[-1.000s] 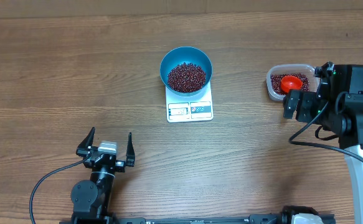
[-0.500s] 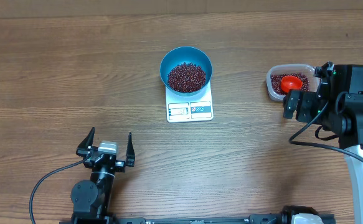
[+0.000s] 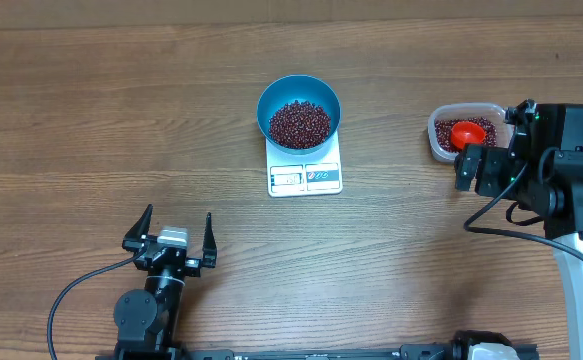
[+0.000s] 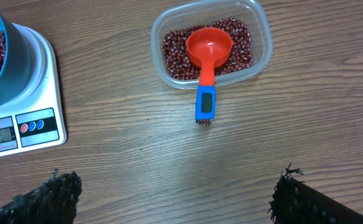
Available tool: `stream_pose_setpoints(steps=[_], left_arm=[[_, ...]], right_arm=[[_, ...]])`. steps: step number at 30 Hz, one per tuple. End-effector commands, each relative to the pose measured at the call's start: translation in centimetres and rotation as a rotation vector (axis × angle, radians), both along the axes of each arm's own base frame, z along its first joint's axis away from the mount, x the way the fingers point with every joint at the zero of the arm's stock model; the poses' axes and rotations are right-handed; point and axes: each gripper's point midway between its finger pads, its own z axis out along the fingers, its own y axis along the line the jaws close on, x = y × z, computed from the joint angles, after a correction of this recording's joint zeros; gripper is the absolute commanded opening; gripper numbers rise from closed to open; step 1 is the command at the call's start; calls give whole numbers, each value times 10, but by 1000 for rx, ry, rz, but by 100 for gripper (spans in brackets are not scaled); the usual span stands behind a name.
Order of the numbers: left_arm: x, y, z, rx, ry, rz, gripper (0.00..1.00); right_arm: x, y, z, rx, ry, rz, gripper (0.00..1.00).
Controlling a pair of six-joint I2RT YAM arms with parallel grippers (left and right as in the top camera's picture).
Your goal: Scoop item into bowl and weigh 150g on scale
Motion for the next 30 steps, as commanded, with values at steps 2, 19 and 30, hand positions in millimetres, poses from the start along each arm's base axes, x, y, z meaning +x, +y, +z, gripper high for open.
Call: stream_pose_setpoints(steps=[2,19,30], left_arm=[[0,3,-1,-13,-1,19,99],[0,3,-1,-13,-1,19,99],[0,3,-1,-13,-1,19,99]], right_arm=[[3,-1,8,-3,-25,-10,100],[1,-1,12,-5,-42,-10,100],[-1,0,49,-13,-236,-7,100]])
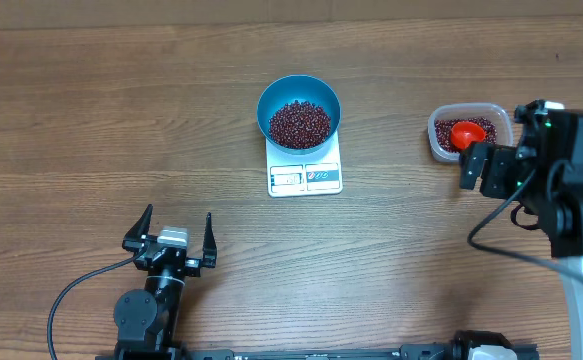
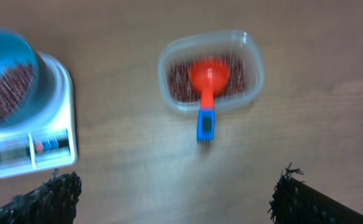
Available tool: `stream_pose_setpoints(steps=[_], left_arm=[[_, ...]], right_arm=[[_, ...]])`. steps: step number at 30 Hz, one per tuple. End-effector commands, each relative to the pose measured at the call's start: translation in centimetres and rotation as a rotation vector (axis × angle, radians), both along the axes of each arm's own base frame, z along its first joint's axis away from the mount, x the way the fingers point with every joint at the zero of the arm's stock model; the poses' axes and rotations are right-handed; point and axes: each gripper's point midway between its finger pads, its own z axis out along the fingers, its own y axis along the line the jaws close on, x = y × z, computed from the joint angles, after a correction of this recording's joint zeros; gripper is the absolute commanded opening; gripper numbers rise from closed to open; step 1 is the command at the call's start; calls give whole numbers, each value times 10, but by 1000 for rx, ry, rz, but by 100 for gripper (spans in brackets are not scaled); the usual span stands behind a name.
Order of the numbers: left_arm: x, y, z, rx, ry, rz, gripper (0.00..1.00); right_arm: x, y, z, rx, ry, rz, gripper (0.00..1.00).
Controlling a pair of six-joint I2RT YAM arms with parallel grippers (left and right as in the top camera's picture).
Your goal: Scoop item into bowl and weigh 150g on scale
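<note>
A blue bowl [image 1: 299, 111] full of red beans stands on the white scale [image 1: 305, 176] at the table's middle back. To the right a clear tub [image 1: 466, 131] of beans holds a red scoop [image 2: 208, 76], whose blue handle [image 2: 205, 124] hangs over the tub's near rim. My right gripper [image 2: 172, 196] is open and empty, raised just in front of the tub. My left gripper [image 1: 171, 238] stands open near the front left, far from everything. The right wrist view is blurred.
Bare wooden tabletop [image 1: 121, 110] lies around the scale and tub. The right arm's body and cable [image 1: 561, 190] fill the right edge. The left arm's base [image 1: 151, 315] sits at the front edge.
My right gripper has drawn back from the tub, so tub, scoop and scale look smaller in the wrist view. In the overhead view the arm sits slightly further right. The left arm is unmoved.
</note>
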Motion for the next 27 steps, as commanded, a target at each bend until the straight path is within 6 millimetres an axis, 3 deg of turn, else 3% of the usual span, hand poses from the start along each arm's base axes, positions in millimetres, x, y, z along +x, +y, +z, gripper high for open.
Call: stream_pose_setpoints(steps=[1,5,10,15,23,27], left_arm=[[0,3,-1,-13,-1,18,99],[0,3,-1,-13,-1,18,99],[0,3,-1,-13,-1,18,99],[0,3,-1,-13,-1,18,99],[0,3,-1,-13,-1,18,100],[0,3,-1,-13,-1,18,99]], right_arm=[[-1,0,22,-3,-119,-6,100],[-3,3,24,1,-210,5,100],[-17,6,13,8,-258,15,100],[-17,12,6,19,-378,41,100],[-16,40,-18,120,-612,173,100],[-17,42,-30,192,-685,143,100]])
